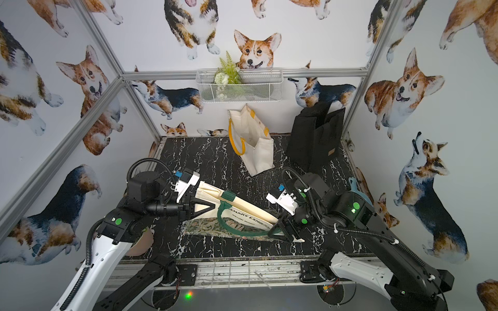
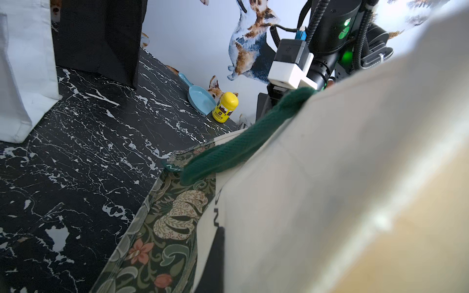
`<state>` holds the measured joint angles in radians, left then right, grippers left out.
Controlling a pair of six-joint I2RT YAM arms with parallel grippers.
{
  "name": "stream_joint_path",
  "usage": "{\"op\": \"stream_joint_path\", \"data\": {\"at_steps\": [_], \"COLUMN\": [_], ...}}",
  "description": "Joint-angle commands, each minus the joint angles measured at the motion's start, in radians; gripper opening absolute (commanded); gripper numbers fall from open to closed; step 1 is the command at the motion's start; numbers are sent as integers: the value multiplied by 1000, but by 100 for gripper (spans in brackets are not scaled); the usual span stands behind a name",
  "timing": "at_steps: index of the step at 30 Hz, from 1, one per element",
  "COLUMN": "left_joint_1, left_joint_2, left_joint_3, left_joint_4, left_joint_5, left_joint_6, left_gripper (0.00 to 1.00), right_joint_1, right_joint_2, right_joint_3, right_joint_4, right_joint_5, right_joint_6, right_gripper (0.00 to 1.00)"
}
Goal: Put away the canvas bag
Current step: Press the canvas bag at the center of the board.
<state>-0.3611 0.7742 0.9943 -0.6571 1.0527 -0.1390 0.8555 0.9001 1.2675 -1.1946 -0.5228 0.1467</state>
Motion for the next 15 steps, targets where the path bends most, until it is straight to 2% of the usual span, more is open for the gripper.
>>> {"op": "stream_joint_path", "data": {"at_steps": [1, 8, 11, 13, 15], "left_joint_1": [4, 5, 5, 5, 6], "left_joint_2": [-1, -4, -2, 0, -1], "left_joint_3": [9, -7, -1, 1, 0], "left_joint_4": [85, 128, 134, 139, 139], "left_joint_5": [46, 59, 62, 62, 62], "left_joint_6": [-15, -57, -61, -65, -66], "left_gripper": [0, 0, 0, 0, 0], "right_joint_1": [0, 0, 1, 1, 1], "right_joint_2": [-29, -46, -34, -30, -32], "right_joint_3": [27, 62, 73, 81, 87], "right_joint_4": [-101, -128, -137, -136, -132], "right_joint_5": [149, 225, 246, 250, 248], "right_joint_6": [-31, -28, -27, -25, -21], "right_gripper": [70, 65, 51, 37, 17]}}
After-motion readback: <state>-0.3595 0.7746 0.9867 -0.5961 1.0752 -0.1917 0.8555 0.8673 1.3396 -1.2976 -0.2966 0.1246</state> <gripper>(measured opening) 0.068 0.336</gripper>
